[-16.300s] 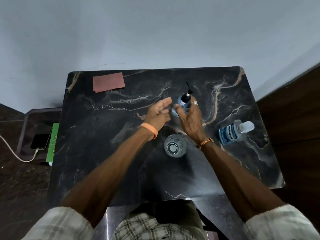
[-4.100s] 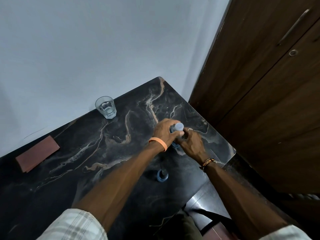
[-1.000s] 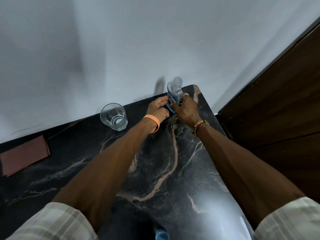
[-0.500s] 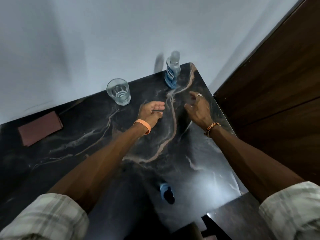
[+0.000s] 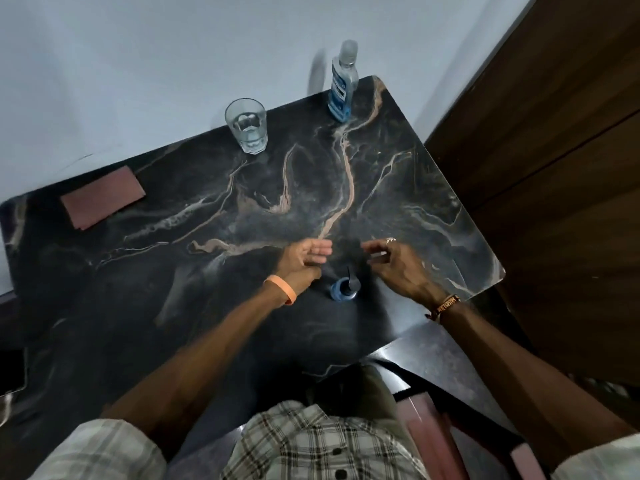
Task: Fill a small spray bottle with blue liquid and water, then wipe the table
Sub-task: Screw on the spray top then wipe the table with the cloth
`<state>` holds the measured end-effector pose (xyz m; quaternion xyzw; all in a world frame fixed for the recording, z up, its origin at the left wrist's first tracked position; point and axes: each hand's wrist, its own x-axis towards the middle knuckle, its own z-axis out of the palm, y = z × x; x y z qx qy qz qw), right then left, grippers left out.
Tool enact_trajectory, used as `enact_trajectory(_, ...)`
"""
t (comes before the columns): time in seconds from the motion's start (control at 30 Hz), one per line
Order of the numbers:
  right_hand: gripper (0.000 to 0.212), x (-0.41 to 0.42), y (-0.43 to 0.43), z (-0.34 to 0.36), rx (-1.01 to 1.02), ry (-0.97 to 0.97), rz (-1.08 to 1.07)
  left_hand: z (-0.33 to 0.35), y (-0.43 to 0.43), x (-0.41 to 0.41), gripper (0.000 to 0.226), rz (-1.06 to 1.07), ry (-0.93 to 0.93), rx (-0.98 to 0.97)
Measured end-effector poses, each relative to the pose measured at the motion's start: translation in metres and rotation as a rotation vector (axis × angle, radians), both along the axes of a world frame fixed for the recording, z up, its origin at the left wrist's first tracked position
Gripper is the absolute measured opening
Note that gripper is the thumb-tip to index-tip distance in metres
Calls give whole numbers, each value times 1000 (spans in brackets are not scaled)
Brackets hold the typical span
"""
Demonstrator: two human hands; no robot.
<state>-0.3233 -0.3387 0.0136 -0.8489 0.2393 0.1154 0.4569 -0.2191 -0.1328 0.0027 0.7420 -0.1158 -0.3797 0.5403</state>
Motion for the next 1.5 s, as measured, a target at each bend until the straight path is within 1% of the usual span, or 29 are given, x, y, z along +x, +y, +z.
enact_trajectory(0.07, 50, -19, 11, 2, 53, 16, -5, -4, 9, -15, 63, -80, -35, 23)
enact_trajectory(0.2, 55, -42, 30, 9, 150, -17, -11, -5, 12, -32, 64, -194, -125, 69)
enact_trajectory(0.3, 48, -51, 43, 14, 200, -116, -18, -2, 5, -42, 64, -237, -184, 88)
enact_trajectory(0.37, 39, -52, 51, 15, 133, -152, -9, -1, 1, -50, 63, -240, -252, 98)
enact_trajectory(0.47, 30, -53, 59, 12, -81, -216, 21, 0, -2, -56, 56, -174, -317, 134)
enact_trajectory(0.53, 27, -52, 64, 9, -133, -245, 8, 1, -4, -57, 52, -149, -341, 156)
enact_trajectory(0.7, 30, -52, 75, 3, -214, -253, -55, 0, -5, -54, 41, -150, -367, 243)
enact_trajectory(0.8, 31, -50, 75, 6, -229, -241, -83, 0, -6, -54, 39, -172, -351, 235)
enact_trajectory(0.87, 31, -48, 75, 9, -266, -216, -75, 0, -6, -54, 41, -171, -369, 241)
enact_trajectory(1.0, 29, -52, 76, 8, -254, -193, -44, -4, -7, -53, 39, -190, -393, 267)
enact_trajectory(1.17, 31, -48, 75, 11, -333, -131, -1, -5, -5, -54, 38, -180, -376, 252)
enact_trajectory(1.3, 34, -45, 67, 16, -317, -135, 91, -6, -5, -53, 41, -166, -361, 219)
enact_trajectory(1.43, 36, -49, 68, 12, -390, -93, 99, -7, -6, -55, 44, -176, -322, 198)
enact_trajectory(1.5, 34, -49, 72, 11, -395, -83, 92, -8, -6, -55, 45, -168, -322, 208)
